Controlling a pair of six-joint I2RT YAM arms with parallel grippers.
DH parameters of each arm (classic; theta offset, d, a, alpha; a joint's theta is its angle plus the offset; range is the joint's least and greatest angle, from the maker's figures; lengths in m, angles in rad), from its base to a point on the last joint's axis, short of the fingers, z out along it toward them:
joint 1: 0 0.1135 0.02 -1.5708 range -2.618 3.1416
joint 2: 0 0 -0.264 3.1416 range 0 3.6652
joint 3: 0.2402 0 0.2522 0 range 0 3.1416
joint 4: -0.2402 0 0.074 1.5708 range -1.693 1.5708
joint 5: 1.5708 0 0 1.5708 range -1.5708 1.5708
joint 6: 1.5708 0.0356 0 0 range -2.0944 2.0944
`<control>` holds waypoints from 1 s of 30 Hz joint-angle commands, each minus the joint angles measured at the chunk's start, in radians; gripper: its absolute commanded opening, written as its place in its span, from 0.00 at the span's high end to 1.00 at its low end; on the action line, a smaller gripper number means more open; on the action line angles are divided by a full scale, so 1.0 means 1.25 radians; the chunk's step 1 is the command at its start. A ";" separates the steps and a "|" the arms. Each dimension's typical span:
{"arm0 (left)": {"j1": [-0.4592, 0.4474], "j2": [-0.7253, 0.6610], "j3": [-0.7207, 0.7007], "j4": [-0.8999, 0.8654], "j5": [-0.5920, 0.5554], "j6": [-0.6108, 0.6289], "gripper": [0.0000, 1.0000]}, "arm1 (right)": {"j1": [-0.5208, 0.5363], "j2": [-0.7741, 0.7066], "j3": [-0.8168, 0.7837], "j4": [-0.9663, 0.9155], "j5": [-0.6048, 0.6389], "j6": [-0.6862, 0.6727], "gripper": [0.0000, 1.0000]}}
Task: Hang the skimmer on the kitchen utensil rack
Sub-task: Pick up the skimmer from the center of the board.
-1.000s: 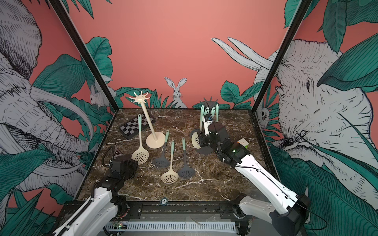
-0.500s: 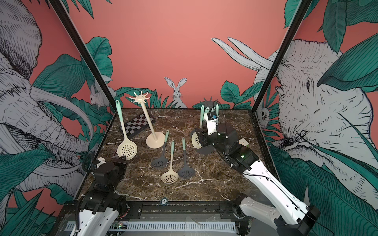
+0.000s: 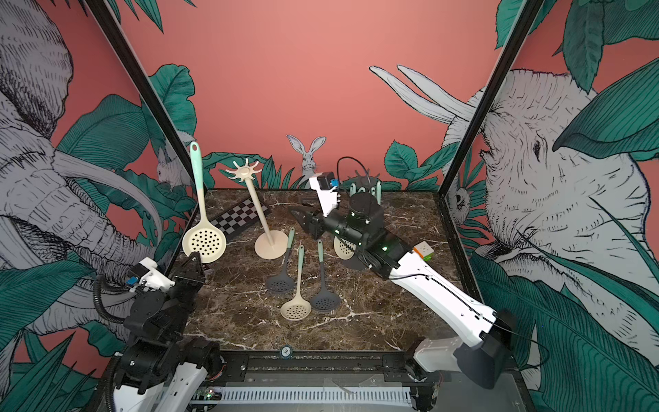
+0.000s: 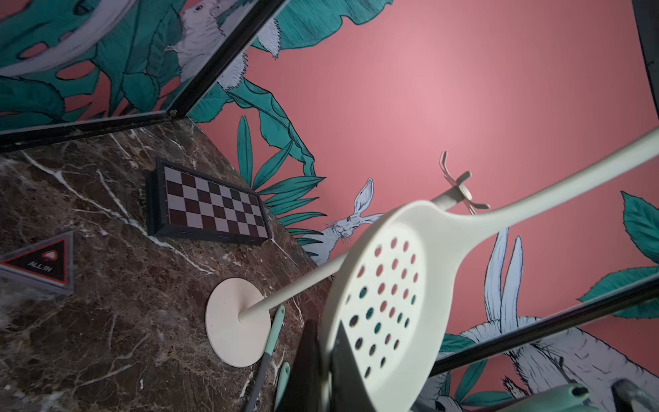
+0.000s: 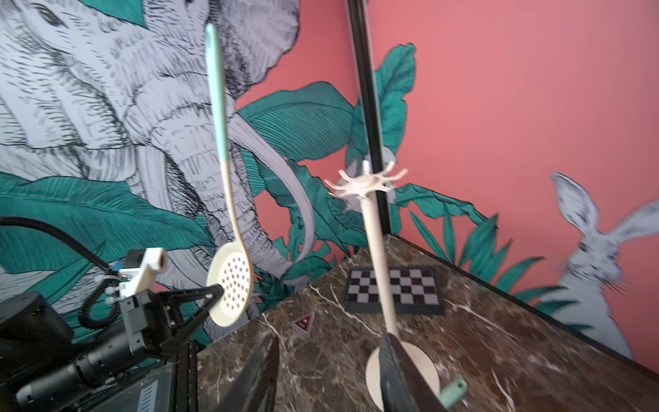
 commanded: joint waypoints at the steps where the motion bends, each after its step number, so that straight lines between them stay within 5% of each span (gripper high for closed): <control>1: 0.005 0.019 0.009 0.060 0.064 -0.005 1.00 | 0.051 0.070 0.080 0.127 -0.038 -0.007 0.54; 11: 0.004 -0.006 -0.085 0.127 0.126 -0.154 1.00 | 0.130 0.262 0.225 0.167 0.045 -0.009 0.58; 30: 0.004 -0.012 -0.127 0.151 0.162 -0.193 1.00 | 0.168 0.398 0.351 0.094 0.066 -0.017 0.58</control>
